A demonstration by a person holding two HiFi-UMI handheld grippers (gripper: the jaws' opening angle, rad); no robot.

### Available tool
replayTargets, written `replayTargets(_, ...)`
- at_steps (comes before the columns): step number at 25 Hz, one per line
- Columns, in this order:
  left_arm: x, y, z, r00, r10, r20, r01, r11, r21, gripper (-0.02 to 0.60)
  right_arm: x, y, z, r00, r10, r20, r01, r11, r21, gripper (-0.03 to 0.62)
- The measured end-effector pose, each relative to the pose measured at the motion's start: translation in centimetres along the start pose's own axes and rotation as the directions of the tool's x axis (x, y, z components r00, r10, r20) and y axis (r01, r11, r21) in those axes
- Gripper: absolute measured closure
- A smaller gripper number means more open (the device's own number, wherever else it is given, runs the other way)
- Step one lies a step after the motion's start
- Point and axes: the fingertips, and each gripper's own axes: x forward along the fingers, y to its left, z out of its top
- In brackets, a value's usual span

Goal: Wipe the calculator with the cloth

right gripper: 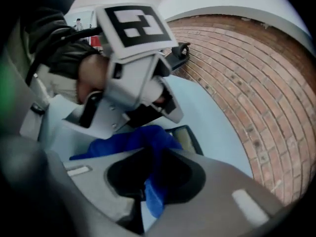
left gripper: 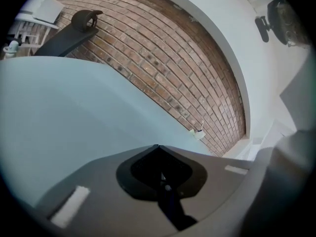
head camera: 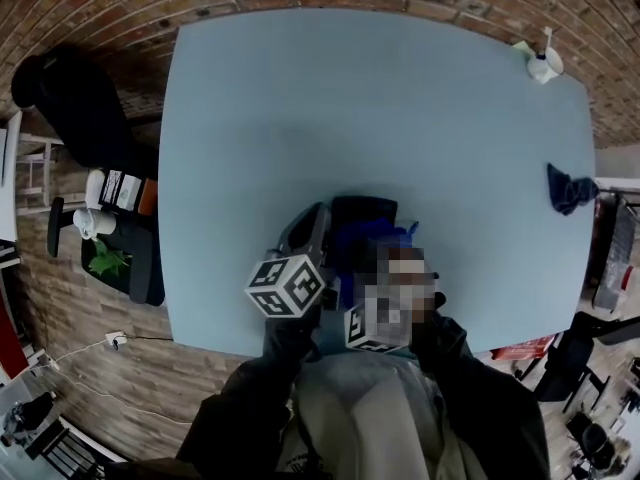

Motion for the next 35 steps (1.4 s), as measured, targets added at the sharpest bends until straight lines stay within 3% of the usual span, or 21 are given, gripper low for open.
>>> replayTargets(3,0.2,-0.2,-0.1,1.000,-0.002,-0.007,0.003,1.000,0.021,0.575,-1.9,3.5,-2.7,0.997,0.076,-0.015,-0.076,0.997,0.000,0.534)
replayTargets(5,0.3,-0.3,-0.1,1.000,-0.011,-0.009,0.011,1.000,0.019,0.575,-3.3,4.3,-4.6,0.995,0.101,-0.006,-0.101,0.993,0.058,0.534)
replayTargets(8,0.3,-0.3,-0.1,1.000,-0.023,-0.011,0.023,1.000,0.016,0.575,-5.0,0.6,-7.0,0.999,0.006,0.042,-0.016,0.965,0.262,0.534)
replayTargets(11,0.3,-0.4,-0.2,1.000,-0.019,-0.016,0.019,0.999,0.037,0.575,-4.6,-5.5,-8.7,0.991,-0.126,0.039,0.097,0.894,0.437,0.534)
replayTargets(14,0.4,-0.7,-0.5,1.000,-0.013,-0.021,0.014,0.998,0.058,0.575,-2.4,-7.4,-8.8,0.995,-0.096,0.041,0.060,0.849,0.524,0.534)
replayTargets(20,0.3,-0.4,-0.2,1.000,-0.003,-0.005,0.003,0.999,0.048,0.575,-2.0,-2.1,-7.3,0.999,-0.007,0.054,-0.019,0.877,0.481,0.534)
replayTargets(23,0.3,-0.3,-0.2,1.000,0.000,-0.002,0.000,0.999,0.054,0.575,-2.9,2.0,-7.7,0.995,0.077,0.058,-0.095,0.879,0.468,0.534)
replayTargets(27,0.3,-0.2,-0.2,1.000,-0.011,-0.008,0.011,0.999,0.045,0.575,-4.0,6.9,-7.8,0.973,0.214,0.092,-0.232,0.855,0.465,0.534)
replayTargets(29,-0.4,0.2,-0.6,1.000,-0.004,-0.024,0.005,1.000,0.023,0.575,-4.8,7.9,-7.6,0.964,0.240,0.115,-0.265,0.836,0.481,0.534)
replayTargets(32,-3.0,0.5,-0.6,1.000,-0.006,-0.019,0.006,1.000,-0.012,0.575,-6.9,7.1,-8.0,0.973,0.177,0.147,-0.228,0.817,0.529,0.534)
replayTargets(35,-6.8,0.1,-0.2,1.000,-0.019,0.009,0.019,1.000,0.001,0.575,-9.7,4.9,-9.2,0.987,0.029,0.157,-0.117,0.799,0.590,0.534)
